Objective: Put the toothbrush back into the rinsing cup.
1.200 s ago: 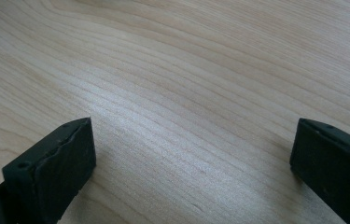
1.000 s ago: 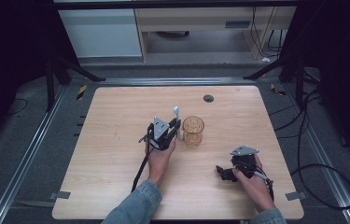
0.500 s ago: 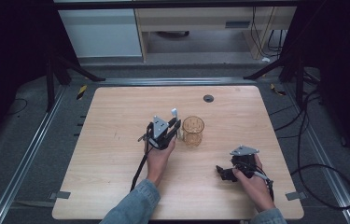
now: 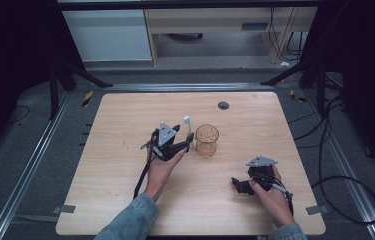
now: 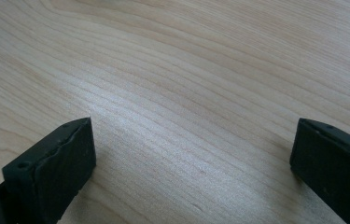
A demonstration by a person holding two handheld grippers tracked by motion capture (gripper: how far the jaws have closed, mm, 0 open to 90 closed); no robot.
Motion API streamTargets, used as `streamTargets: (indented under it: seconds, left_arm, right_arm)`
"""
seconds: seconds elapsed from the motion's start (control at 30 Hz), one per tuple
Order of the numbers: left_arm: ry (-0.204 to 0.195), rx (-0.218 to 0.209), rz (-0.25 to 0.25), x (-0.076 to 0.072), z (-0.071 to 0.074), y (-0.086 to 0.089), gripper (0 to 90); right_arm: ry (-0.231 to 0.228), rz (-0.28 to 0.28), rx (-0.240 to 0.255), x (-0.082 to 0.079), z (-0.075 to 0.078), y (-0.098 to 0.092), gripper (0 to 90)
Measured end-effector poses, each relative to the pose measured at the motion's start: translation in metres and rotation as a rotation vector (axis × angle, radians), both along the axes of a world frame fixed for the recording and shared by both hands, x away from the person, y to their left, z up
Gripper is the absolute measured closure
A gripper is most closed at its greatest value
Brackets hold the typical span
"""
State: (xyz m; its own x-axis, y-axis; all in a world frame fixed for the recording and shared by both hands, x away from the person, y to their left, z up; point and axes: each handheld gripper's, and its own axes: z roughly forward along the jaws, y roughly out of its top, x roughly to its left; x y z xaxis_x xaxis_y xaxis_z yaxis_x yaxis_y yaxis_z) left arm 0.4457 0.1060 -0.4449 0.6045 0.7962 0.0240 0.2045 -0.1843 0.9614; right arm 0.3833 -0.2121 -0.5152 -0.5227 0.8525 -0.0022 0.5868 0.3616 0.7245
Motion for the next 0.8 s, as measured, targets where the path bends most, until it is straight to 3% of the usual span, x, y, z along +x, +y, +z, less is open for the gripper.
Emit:
streamTargets:
  seconds: [0.27, 0.37, 0.53, 0.8]
  left_arm:
    - [0.024, 0.037, -0.036, -0.0007, 0.0056, 0.0012, 26.4]
    - [0.020, 0.078, -0.048, -0.0030, 0.0068, 0.0001, 21.9]
    - [0.019, 0.110, -0.061, -0.0048, 0.0079, 0.0022, 18.5]
    - [0.059, 0.174, -0.095, -0.0084, 0.0084, 0.0096, 14.4]
  right_arm:
    - [0.000, 0.000, -0.001, 0.0001, 0.0000, 0.0000, 0.5]
    - [0.000, 0.000, 0.000, 0.0000, 0.0000, 0.0000, 0.5]
    - [0.000, 0.000, 0.000, 0.0000, 0.0000, 0.0000, 0.5]
    - [-0.001, 0.001, -0.002, 0.0001, -0.0001, -0.0001, 0.5]
